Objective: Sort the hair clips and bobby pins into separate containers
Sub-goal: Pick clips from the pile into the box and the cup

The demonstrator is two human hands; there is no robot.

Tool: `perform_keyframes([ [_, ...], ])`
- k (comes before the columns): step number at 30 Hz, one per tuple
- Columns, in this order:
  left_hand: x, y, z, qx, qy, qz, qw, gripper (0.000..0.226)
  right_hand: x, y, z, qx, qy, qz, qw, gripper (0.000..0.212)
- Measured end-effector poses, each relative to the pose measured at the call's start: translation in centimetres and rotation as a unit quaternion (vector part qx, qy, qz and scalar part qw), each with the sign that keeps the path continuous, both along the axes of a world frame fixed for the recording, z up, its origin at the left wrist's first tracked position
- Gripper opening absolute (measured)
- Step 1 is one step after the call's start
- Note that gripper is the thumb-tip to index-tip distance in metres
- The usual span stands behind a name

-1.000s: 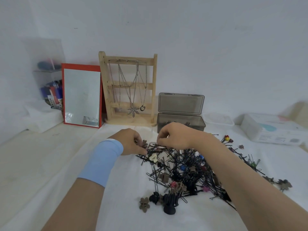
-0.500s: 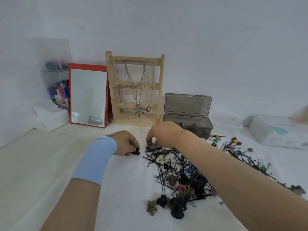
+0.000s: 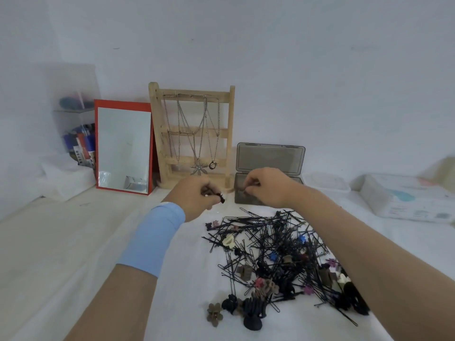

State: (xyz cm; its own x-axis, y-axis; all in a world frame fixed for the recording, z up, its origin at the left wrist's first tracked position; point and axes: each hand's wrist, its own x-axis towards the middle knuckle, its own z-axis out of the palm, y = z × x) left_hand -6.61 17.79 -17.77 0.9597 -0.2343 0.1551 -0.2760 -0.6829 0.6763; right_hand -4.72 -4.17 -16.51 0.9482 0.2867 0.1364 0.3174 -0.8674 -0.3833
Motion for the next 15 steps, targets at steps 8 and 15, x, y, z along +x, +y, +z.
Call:
perform_keyframes([
  [8,4.9,-8.6,1.2,0.093,-0.090,-0.032,0.991,0.013,2.3,-5.2,-0.3,-0.061,0.007,-0.109,0.992,0.015],
  [15,6.7,-9.6,0.9,0.120,-0.059,-0.048,0.990,0.039,3.8,-5.8,-1.6,-0.019,0.019,-0.093,0.995,0.030],
])
